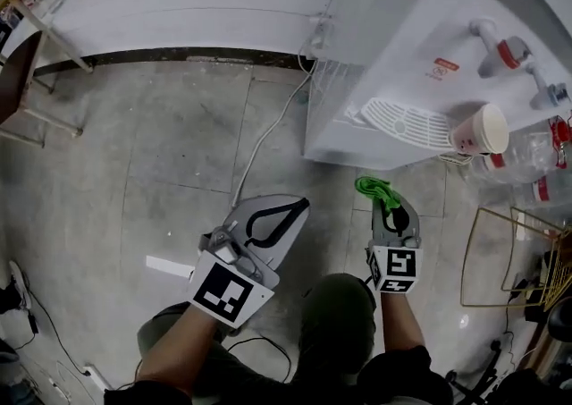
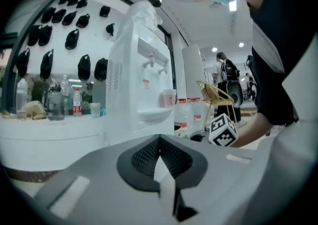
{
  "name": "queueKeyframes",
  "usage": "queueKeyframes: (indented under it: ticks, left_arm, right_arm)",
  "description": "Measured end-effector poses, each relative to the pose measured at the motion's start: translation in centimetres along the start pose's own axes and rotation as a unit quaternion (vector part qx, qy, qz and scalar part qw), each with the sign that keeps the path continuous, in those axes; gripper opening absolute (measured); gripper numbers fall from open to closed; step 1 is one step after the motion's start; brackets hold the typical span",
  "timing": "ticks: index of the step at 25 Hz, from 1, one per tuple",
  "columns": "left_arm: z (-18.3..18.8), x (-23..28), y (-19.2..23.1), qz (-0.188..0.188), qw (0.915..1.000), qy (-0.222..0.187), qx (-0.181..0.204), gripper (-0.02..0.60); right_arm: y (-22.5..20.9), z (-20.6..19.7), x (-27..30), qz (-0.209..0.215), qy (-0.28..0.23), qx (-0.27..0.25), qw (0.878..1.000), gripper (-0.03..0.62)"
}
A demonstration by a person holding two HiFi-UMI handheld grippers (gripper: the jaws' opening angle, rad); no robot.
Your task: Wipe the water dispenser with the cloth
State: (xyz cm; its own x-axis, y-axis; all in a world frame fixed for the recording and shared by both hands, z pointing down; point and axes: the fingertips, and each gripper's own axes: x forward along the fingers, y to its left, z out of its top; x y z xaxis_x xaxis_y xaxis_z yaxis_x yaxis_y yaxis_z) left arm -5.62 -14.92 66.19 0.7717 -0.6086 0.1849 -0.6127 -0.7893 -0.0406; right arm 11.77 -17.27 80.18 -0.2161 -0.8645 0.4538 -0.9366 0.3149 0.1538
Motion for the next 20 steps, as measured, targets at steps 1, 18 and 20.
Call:
queueKeyframes:
  ticks: [1, 18, 20]
  left_arm:
    - [0.0, 0.2, 0.4, -0.008, 0.9998, -0.011, -0.012, -0.002]
    - [-2.5, -6.8, 3.8, 0.079, 0.9914, -0.009, -0.104, -0.002]
    - [-2.2, -9.2, 3.4, 0.107, 0.9844, 0.004, -0.139, -0.002]
  right_arm:
    - [0.9, 1.7, -0.2, 0.003, -0.017, -0.013, 1.0, 0.083]
    - [9.0, 12.0, -5.9, 0.046, 0.066, 0.105, 0.991, 0.083]
    - [9.1, 13.8, -7.8, 0.055, 0.078, 0.12, 0.988, 0.083]
